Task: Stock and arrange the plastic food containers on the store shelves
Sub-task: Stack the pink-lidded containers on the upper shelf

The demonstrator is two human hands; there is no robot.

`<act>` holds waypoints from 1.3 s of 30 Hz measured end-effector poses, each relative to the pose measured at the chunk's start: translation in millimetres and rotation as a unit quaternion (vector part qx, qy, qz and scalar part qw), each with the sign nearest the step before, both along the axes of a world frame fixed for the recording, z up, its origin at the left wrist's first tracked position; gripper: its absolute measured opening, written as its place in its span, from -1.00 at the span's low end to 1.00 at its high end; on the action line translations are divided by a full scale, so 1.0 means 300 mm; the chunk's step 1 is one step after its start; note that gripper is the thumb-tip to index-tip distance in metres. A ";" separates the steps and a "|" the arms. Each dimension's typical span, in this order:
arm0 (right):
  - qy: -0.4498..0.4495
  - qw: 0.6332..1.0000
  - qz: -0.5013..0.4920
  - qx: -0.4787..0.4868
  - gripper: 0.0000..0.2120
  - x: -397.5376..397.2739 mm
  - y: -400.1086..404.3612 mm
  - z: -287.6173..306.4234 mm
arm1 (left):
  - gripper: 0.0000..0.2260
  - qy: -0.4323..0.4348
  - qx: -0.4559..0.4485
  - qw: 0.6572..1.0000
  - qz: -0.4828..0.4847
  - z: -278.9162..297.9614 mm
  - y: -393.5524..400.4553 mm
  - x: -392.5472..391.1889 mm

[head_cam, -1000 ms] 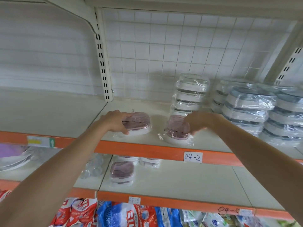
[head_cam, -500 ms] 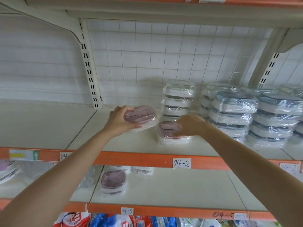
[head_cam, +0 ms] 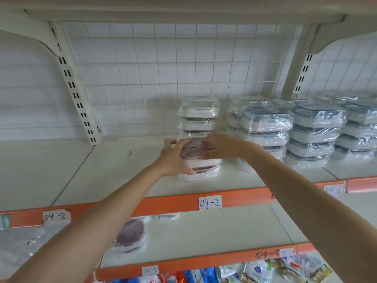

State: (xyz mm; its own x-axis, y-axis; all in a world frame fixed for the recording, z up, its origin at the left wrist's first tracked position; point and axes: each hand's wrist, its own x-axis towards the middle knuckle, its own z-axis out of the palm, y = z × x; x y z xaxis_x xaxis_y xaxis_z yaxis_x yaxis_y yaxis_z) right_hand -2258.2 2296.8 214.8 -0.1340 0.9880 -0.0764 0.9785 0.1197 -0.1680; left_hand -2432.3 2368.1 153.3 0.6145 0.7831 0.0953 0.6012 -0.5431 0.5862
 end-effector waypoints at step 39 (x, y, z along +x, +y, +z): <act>-0.029 0.967 0.229 0.103 -0.62 -0.491 0.051 -0.120 | -0.74 0.198 0.146 0.955 0.164 0.028 -0.191 -0.493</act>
